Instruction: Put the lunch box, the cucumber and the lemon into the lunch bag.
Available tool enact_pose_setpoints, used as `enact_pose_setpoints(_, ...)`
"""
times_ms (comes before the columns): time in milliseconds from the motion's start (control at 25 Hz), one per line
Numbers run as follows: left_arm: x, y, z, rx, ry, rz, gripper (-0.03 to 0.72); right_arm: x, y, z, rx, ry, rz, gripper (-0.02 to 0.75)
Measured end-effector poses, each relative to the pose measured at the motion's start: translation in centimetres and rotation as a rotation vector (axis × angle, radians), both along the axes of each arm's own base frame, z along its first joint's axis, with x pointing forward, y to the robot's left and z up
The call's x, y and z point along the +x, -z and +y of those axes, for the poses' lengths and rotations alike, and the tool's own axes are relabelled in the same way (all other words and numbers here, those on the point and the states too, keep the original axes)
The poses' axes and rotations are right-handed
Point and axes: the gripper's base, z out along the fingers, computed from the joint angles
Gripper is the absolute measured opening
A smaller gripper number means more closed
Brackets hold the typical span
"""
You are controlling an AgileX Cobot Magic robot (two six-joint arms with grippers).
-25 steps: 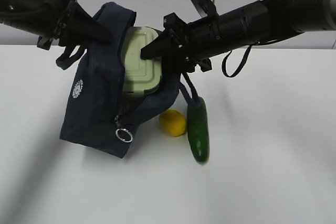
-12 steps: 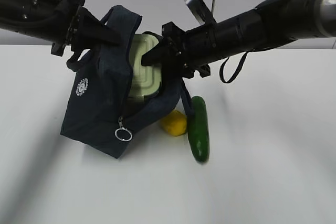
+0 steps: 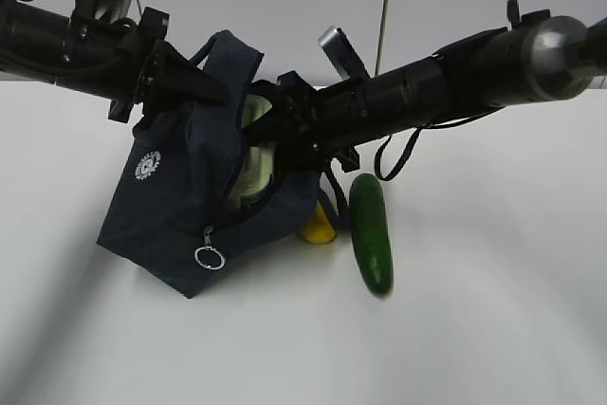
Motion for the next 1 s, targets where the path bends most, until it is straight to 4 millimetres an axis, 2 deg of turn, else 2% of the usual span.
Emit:
enact_pose_setpoints(200,0.1,0.4,0.0,0.000,0.003,0.002,-0.010,0.4,1.5,0.7,0.001,-0.005,0.026,0.355)
enact_pose_setpoints(440,0.3,0.6,-0.1,-0.005,0.000,0.007,-0.010,1.0,0.8,0.8,0.005,0.004,-0.006,0.355)
enact_pose_setpoints(680,0.3,0.6,-0.1,-0.006,-0.001,0.006,-0.010,1.2,2.3,0.9,-0.004,0.004,0.022,0.355)
enact_pose_setpoints(1000,0.3,0.6,-0.1,-0.011,-0.004,0.005,-0.010,1.2,2.3,0.9,-0.003,0.003,0.022,0.365)
